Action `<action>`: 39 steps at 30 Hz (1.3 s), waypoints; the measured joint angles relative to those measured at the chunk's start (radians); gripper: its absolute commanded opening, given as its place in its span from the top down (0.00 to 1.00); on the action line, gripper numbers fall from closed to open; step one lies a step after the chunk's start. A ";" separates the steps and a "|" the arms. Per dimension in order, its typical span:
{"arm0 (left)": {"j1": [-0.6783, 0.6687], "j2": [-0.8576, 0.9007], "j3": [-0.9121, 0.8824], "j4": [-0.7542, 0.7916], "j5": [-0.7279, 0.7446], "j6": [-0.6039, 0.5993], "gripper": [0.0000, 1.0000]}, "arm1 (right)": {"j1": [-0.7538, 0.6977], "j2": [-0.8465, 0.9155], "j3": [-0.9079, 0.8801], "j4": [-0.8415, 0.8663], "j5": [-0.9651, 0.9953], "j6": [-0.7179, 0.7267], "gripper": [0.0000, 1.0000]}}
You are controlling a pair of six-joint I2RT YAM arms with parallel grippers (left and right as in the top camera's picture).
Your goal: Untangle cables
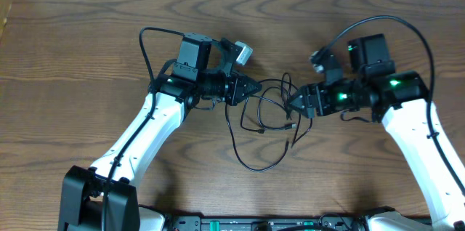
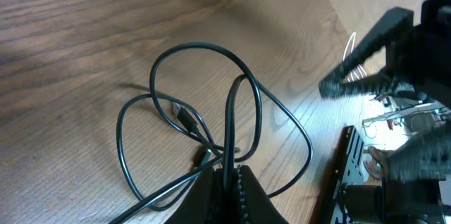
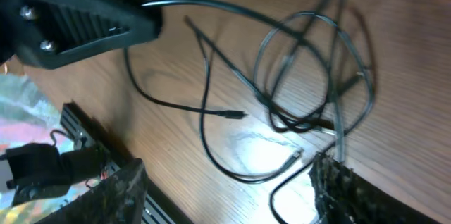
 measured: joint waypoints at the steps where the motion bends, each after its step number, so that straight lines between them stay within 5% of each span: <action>1: 0.000 0.000 0.000 0.000 0.000 0.000 0.92 | 0.019 0.000 0.000 0.006 0.009 0.004 0.34; 15: 0.000 0.000 0.000 0.000 -0.003 0.000 0.93 | 0.133 0.000 0.000 0.059 0.309 0.156 0.33; 39: 0.000 0.000 0.000 0.000 -0.003 0.000 0.92 | 0.186 0.004 -0.203 0.323 0.353 0.362 0.39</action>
